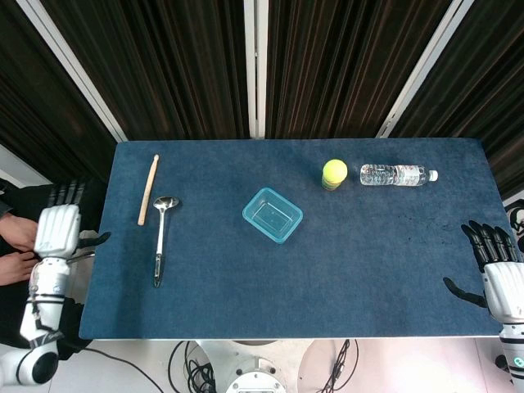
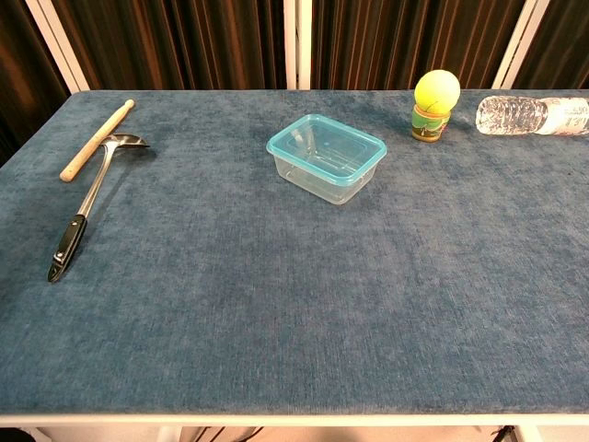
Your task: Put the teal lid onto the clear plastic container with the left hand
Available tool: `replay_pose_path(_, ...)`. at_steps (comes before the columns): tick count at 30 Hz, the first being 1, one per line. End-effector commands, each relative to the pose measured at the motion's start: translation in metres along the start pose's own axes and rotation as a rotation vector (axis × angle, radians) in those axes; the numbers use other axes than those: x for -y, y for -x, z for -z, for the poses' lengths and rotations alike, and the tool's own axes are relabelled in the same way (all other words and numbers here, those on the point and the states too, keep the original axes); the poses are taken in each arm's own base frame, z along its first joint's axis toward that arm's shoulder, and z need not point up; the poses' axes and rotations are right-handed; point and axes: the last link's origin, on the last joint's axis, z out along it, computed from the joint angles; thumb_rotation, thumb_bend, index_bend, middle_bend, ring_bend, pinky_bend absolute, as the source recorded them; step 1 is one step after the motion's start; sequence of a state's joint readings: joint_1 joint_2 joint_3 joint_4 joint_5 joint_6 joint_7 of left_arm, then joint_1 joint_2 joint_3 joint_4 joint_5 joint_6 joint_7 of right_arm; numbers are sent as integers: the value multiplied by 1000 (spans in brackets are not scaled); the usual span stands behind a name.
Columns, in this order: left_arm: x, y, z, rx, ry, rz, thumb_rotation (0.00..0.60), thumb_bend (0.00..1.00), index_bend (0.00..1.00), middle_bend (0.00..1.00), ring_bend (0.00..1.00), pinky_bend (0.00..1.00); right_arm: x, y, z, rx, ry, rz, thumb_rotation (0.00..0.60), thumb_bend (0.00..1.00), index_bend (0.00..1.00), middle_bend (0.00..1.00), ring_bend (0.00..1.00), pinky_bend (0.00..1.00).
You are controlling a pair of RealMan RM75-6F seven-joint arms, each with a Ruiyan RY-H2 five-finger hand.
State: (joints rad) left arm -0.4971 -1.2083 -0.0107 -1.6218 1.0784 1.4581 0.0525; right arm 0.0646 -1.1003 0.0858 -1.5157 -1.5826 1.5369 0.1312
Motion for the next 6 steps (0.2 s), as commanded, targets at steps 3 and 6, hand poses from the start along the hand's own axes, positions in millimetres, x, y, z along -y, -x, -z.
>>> replay_pose_path(3,39,0,60,5,-77,2,600,0,53,0,0,0,7,1,-1,-11,-17,11,600,113,0,65,0,14)
replay_pose_path(6,42,1,78,4,-86,-6,600,0,53,0,0,0,12,2,0,-13,-25,12,600,114,0,65,0,14)
